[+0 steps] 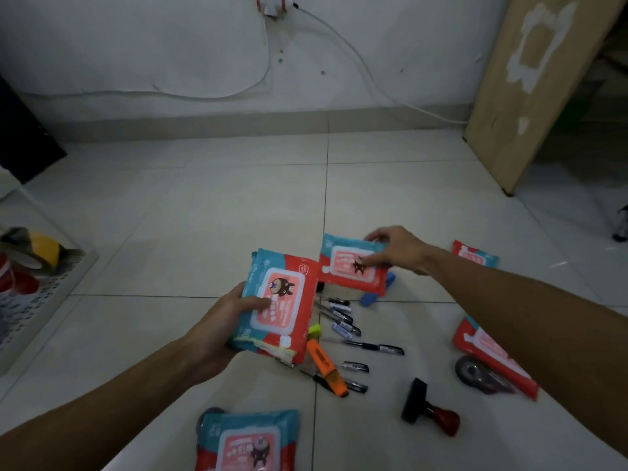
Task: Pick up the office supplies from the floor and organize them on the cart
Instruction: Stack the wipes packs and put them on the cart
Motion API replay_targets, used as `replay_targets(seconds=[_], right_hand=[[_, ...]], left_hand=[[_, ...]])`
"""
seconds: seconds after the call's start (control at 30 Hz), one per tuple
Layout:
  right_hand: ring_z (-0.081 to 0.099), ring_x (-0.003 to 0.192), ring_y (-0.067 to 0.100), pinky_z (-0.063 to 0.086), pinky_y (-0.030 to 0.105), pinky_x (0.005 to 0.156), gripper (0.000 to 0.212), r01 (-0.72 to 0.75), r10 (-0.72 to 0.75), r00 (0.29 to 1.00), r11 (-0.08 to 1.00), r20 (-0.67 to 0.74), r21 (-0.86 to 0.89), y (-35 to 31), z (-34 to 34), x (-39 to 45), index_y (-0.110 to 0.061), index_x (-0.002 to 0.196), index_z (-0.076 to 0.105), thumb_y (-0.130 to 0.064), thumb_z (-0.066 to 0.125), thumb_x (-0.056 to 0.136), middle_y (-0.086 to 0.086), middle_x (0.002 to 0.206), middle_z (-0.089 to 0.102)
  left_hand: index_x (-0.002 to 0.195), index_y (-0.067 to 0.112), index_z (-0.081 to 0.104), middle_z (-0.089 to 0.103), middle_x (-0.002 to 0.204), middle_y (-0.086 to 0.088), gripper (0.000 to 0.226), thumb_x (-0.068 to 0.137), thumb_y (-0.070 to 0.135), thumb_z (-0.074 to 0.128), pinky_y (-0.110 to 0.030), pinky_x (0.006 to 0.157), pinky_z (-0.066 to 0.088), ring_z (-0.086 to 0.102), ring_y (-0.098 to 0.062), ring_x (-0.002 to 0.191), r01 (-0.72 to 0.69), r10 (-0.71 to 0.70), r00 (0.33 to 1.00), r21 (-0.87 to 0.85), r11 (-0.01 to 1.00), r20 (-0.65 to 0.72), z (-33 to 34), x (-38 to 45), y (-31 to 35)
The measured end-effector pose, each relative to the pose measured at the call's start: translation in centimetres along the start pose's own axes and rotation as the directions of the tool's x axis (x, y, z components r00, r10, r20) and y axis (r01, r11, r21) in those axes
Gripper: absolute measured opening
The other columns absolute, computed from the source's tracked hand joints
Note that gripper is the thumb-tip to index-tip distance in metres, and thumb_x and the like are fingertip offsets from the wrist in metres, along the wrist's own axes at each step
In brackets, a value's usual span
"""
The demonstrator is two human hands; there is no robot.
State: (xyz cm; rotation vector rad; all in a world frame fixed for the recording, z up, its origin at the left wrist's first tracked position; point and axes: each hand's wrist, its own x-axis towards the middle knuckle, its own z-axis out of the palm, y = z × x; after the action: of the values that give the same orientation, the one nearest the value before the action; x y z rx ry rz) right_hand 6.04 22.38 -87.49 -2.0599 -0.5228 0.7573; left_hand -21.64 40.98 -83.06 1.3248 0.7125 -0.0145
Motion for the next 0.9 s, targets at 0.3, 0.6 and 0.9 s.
replay_targets(seconds=[0.3, 0.6, 0.9], right_hand=[[0.074, 0.083, 0.026, 0.062, 0.034, 0.071, 0.038, 0.109, -0.164, 0.985, 0.824, 0.049, 0.556, -8.9, 1.3, -2.8, -0.003, 0.124, 0.058, -0.014, 0.070, 0.090, 0.018, 0.101, 0.073], [0.072, 0.100, 0.030, 0.060, 0.039, 0.085, 0.028, 0.227, -0.229, 0.788, 0.971, 0.571, 0.075, -14.1, 8.5, -6.0, -0.007, 0.118, 0.063, -0.018, 0.067, 0.093, 0.017, 0.107, 0.074], [0.074, 0.090, 0.025, 0.061, 0.029, 0.072, 0.034, 0.272, -0.240, 0.814, 0.962, 0.530, 0.017, -13.9, 10.7, -6.5, -0.003, 0.120, 0.063, -0.018, 0.070, 0.091, 0.015, 0.103, 0.075]], left_hand=[[0.127, 0.024, 0.054, 0.075, 0.104, -0.013, 0.036, 0.092, 0.018, 0.060, -0.044, 0.076, 0.060, 0.073, -0.032, 0.093, 0.054, -0.074, 0.991, 0.165, 0.985, 0.113, -1.1, -3.9, -0.7], [0.096, 0.015, 0.079, 0.074, 0.105, -0.016, 0.072, 0.095, 0.066, 0.029, -0.045, 0.085, 0.052, 0.072, -0.030, 0.082, 0.115, -0.104, 0.993, -0.276, 0.954, 0.053, -1.2, -5.2, -0.1], [0.122, 0.014, 0.057, 0.076, 0.100, -0.009, 0.046, 0.083, 0.037, 0.062, -0.036, 0.071, 0.061, 0.073, -0.023, 0.084, 0.058, -0.049, 0.992, -0.080, 0.995, 0.115, -2.7, -5.7, -1.4]])
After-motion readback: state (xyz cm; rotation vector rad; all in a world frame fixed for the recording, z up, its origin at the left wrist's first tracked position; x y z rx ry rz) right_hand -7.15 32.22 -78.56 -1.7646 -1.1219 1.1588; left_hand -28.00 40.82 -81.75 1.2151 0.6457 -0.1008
